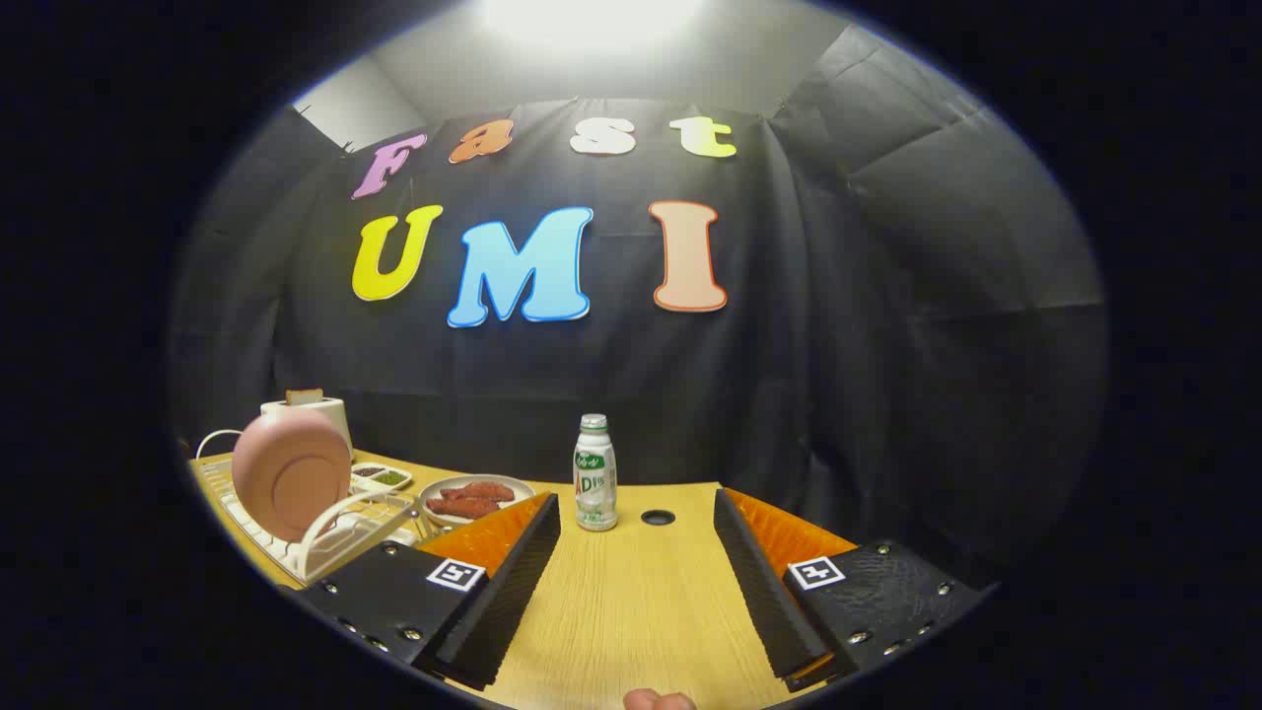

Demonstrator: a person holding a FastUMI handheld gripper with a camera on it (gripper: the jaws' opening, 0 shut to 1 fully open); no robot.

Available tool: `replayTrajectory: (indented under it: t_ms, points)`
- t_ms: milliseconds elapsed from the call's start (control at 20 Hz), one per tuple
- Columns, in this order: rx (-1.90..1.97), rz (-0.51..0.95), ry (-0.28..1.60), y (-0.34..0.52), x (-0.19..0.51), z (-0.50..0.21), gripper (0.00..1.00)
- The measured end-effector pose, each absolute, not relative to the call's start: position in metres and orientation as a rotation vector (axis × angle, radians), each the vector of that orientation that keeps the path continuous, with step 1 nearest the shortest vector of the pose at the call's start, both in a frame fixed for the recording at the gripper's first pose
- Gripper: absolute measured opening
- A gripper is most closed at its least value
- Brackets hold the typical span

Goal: Take the plate from the dish rack, then take the spoon from the basket and place it into the plate.

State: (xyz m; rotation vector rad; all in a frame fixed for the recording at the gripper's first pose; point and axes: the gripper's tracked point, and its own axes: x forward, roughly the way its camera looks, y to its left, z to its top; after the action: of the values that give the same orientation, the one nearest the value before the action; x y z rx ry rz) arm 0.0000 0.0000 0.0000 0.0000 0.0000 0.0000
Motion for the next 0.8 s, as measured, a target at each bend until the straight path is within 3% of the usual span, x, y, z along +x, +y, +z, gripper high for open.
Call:
replayTrajectory:
  t_ms: [200,800]
  points:
    - [0.004,0.007,-0.042,0.014,-0.023,0.077,0.96]
    - [-0.029,0.054,-0.009,0.085,-0.055,0.180,0.96]
